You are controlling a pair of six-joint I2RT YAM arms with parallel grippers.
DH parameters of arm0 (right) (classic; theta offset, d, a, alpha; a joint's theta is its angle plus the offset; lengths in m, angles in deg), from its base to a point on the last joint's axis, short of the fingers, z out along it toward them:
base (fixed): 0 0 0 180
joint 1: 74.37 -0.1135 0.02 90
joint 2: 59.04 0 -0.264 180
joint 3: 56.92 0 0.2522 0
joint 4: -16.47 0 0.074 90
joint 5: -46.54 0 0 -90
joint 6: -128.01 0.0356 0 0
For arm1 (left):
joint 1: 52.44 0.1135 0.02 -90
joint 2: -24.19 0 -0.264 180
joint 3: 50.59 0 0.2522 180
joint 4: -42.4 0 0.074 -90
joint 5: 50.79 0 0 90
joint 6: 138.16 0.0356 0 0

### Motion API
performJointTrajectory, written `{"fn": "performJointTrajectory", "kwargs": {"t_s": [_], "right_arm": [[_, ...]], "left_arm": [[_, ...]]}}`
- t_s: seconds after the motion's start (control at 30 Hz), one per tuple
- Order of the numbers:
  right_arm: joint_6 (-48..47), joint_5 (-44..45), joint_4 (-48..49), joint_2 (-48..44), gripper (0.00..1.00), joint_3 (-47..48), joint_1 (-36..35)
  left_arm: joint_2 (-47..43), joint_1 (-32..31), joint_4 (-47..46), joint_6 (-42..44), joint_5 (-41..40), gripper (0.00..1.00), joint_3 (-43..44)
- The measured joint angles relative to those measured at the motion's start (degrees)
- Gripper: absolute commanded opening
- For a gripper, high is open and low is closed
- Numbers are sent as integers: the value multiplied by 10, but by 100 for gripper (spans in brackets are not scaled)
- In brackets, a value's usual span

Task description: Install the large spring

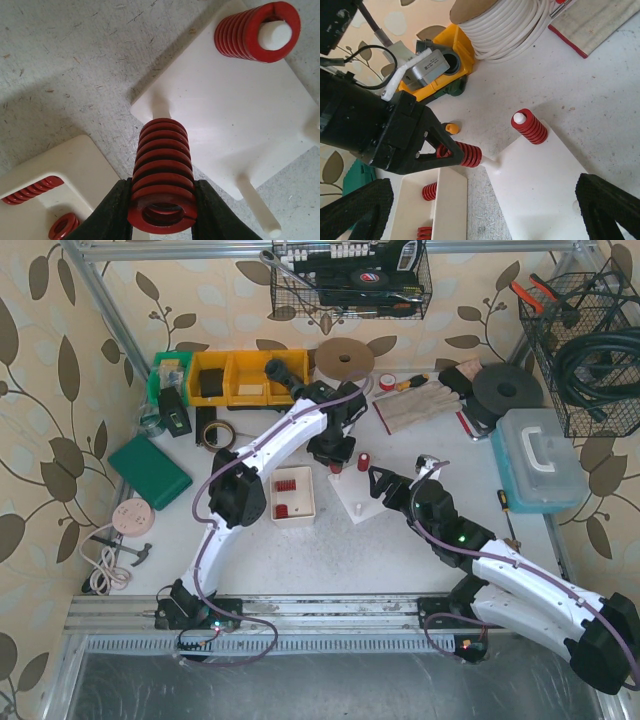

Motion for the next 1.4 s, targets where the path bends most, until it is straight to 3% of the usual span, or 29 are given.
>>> {"fn": "performJointTrajectory", "kwargs": {"t_s": [0.53, 0.63, 0.73, 0.77, 1.17, 1.3, 1.4], "right_arm": [[-2, 0, 6, -1, 98, -1, 0], [-4, 0, 6, -1, 98, -1, 0], [-5, 0, 6, -1, 98, -1, 0], [-5, 0, 6, -1, 99, -1, 0], [-9, 0, 6, -2, 99, -1, 0], [-8, 0, 6, -6, 98, -1, 0], [-8, 0, 6, -5, 98, -1, 0]], "left_arm": [[73, 0, 2, -1, -14, 0, 14], [73, 0, 2, -1, -14, 38, 16], [73, 0, 1, -1, -14, 65, 16], [73, 0, 1, -2, -15, 70, 16], [35, 1, 1, -11, -19, 81, 24], [-38, 0, -1, -34, -38, 81, -1], [-135, 0, -10, -54, -61, 82, -82]]}}
